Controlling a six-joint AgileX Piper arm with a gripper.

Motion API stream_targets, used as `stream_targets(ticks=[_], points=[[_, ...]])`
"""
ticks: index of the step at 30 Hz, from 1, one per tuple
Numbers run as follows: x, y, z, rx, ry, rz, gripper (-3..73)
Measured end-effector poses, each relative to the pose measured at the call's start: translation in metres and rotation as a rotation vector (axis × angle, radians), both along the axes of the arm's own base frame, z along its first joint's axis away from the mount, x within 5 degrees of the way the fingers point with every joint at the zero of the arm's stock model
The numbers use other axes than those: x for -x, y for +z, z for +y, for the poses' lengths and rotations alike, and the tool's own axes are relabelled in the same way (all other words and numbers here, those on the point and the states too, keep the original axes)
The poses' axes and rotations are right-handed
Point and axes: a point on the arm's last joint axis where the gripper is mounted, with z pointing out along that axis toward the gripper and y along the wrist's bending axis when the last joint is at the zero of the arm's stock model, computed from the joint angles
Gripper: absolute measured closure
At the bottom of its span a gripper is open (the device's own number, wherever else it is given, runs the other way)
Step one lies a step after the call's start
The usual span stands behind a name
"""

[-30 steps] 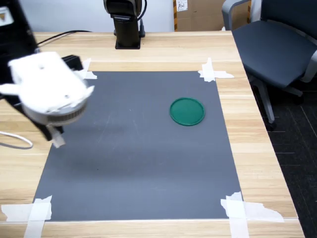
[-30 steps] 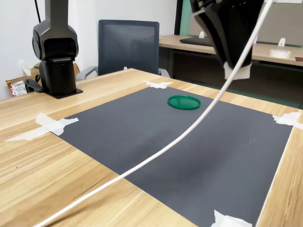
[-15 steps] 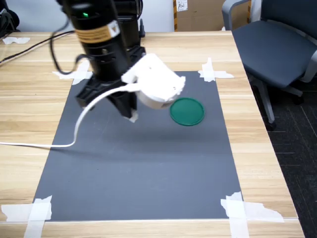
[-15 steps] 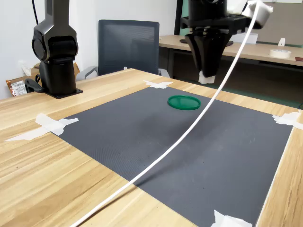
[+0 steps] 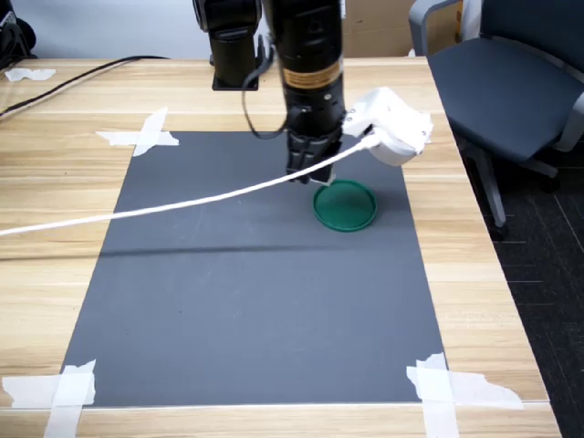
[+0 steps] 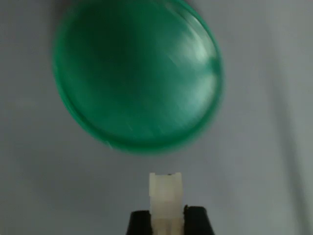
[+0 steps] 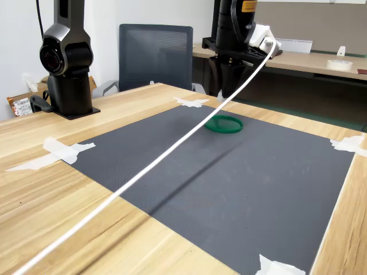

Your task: Grasp a white terminal and put it in the green lid.

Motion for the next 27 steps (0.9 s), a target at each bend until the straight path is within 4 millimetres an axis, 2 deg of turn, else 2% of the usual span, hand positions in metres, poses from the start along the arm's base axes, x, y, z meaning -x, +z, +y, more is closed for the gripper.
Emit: stream_targets(ticks=[16, 27], points=[[0.027, -0.027, -0.001, -0.084, 0.036, -0.093, 62.3], [0.027, -0.034, 0.002, -0.13, 0.046, -0.142, 62.4]])
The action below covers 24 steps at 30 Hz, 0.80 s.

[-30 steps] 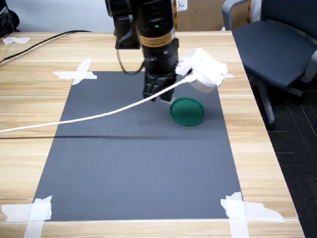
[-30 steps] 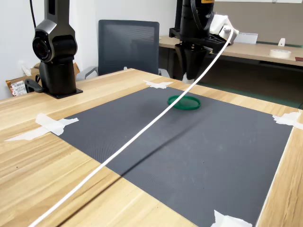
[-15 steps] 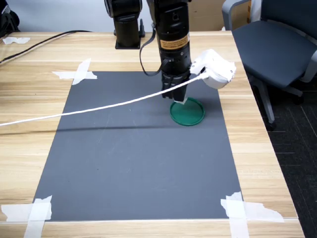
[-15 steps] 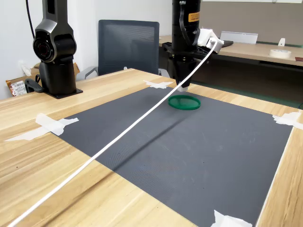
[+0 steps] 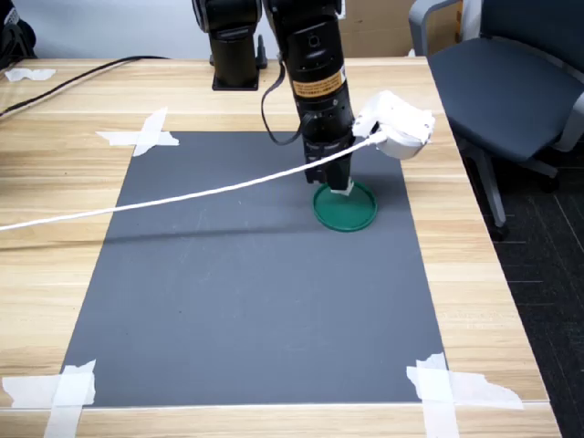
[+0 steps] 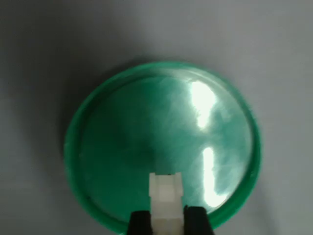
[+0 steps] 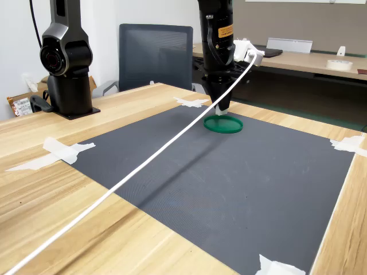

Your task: Grasp a white terminal and put it in the green lid.

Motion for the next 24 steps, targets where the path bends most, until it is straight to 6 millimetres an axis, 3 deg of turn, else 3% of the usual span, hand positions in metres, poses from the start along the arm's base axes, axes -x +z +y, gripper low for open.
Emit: stream_targets(ticks=[12, 24], points=[[-0.0017, -0.0087, 0.0017, 0.01, 0.066, 0.003, 57.2], [0.0002, -0.0082, 0.0016, 0.011, 0.08, 0.017, 30.4]])
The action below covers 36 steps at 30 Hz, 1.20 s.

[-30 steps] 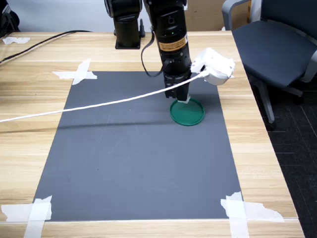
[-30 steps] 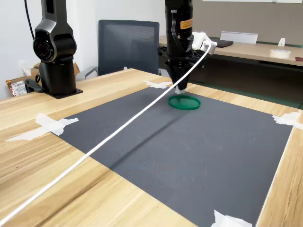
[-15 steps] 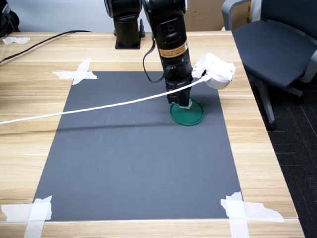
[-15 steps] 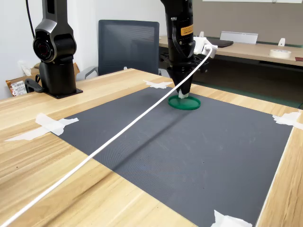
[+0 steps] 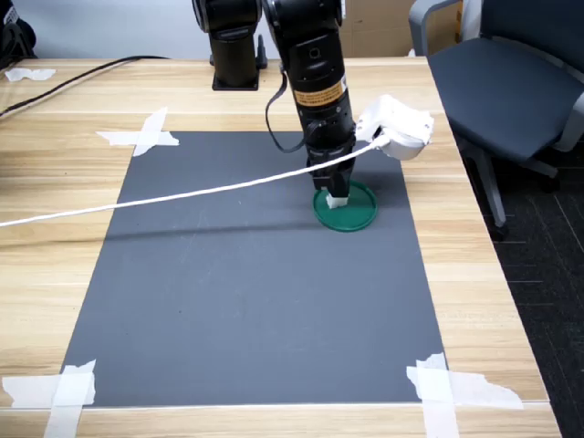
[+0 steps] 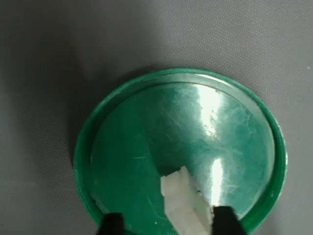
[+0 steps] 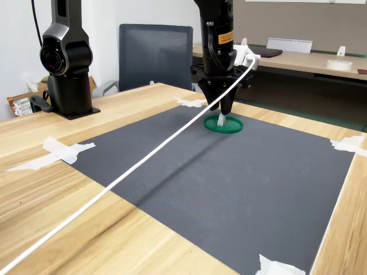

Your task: Grasp a white terminal and put it in the green lid.

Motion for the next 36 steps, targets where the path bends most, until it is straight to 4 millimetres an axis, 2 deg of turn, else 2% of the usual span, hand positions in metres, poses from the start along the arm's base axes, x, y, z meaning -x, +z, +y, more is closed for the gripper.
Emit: stream_targets(ticks=[5, 9, 13, 18, 20, 25, 29, 33, 36], points=[[0.0, 0.019, -0.001, -0.053, -0.078, -0.096, 28.8], [0.003, 0.047, -0.014, -0.163, -0.212, -0.274, 32.7], [0.008, 0.072, -0.04, -0.252, -0.346, -0.408, 44.3], [0.016, 0.091, -0.077, -0.324, -0.52, -0.474, 64.8], [0.019, 0.099, -0.091, -0.354, -0.59, -0.498, 69.5], [0.029, 0.12, -0.117, -0.406, -0.706, -0.577, 71.9], [0.044, 0.135, -0.125, -0.432, -0.734, -0.646, 72.0], [0.069, 0.136, -0.127, -0.494, -0.787, -0.727, 72.0], [0.092, 0.126, -0.132, -0.587, -0.895, -0.799, 72.0]])
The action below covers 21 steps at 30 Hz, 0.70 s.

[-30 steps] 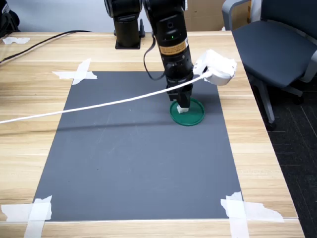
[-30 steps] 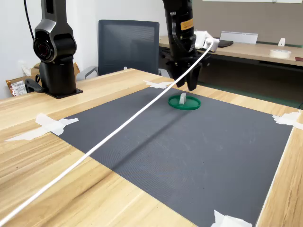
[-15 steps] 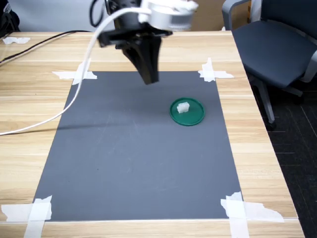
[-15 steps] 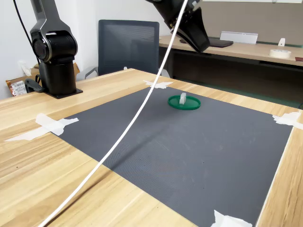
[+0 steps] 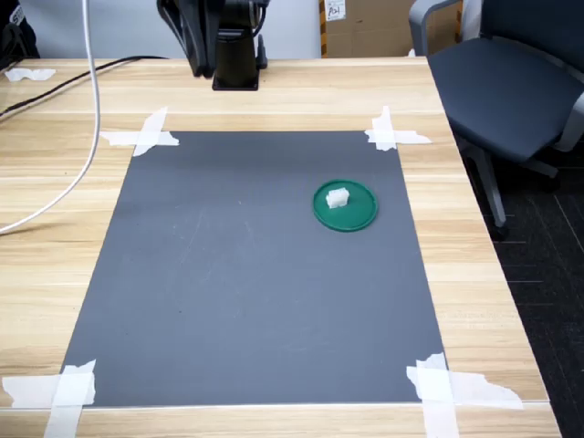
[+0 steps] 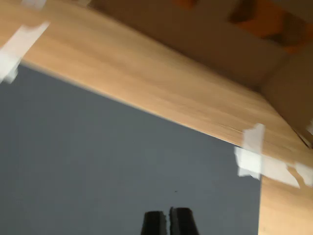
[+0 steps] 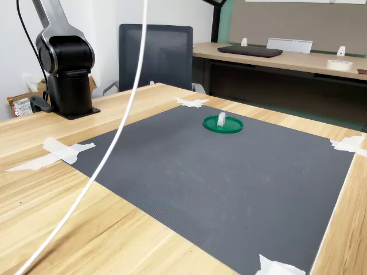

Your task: Grasp a white terminal and put it in the green lid.

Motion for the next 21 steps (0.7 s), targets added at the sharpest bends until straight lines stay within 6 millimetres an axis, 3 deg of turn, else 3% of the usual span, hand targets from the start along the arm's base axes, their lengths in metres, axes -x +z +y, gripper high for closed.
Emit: stream_targets(ticks=[5, 10, 15, 21], points=[[0.038, -0.023, -0.012, -0.124, -0.169, -0.129, 72.0], [0.07, -0.052, -0.015, -0.134, -0.207, -0.159, 72.0], [0.092, -0.077, -0.015, -0.135, -0.212, -0.173, 72.0], [0.111, -0.093, -0.015, -0.148, -0.21, -0.23, 72.0]])
